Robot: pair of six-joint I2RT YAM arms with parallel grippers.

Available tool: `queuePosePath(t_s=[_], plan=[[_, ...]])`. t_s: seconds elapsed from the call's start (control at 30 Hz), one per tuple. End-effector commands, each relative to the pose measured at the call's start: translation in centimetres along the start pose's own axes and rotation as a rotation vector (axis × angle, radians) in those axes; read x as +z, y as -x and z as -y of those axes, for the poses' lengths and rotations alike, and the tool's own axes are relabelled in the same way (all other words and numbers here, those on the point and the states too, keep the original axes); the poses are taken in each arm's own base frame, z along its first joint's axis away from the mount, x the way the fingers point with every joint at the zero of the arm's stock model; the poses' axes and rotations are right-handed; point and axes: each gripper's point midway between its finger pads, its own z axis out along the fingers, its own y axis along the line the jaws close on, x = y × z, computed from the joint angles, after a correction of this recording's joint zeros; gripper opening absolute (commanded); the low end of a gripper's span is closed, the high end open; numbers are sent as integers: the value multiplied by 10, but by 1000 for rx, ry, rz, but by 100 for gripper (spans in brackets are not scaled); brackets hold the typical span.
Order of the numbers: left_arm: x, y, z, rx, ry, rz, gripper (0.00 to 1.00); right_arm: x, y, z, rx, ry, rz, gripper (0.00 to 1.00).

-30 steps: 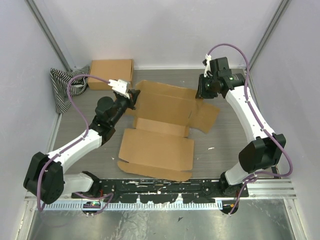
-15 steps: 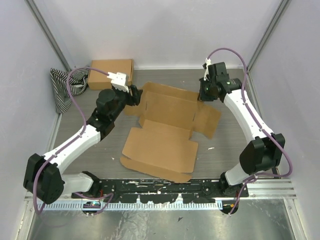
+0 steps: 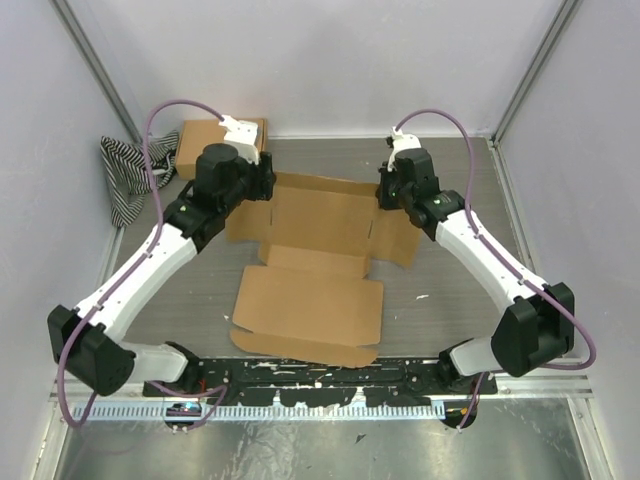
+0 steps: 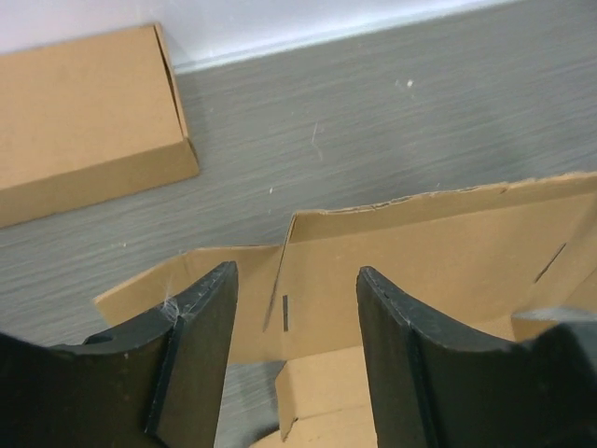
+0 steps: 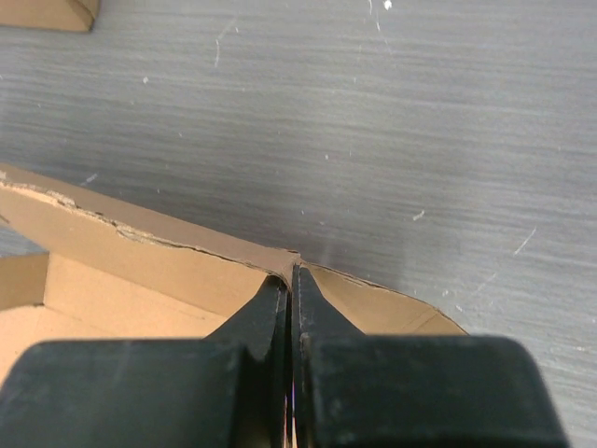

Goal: Fold the paper box

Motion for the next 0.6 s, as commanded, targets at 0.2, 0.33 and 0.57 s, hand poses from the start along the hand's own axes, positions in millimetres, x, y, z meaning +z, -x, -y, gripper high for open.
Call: queuePosePath(t_s=[0.2, 0.33, 0.57], plan=[[-2, -50, -15, 61, 84, -292, 52, -19, 70, -13, -5, -13, 248, 1], [-3, -53, -20, 68, 118, -311, 43, -18, 67, -13, -4, -11, 241, 1], [3, -61, -19, 40, 122, -322, 0, -14, 56, -15, -6, -2, 185, 5]])
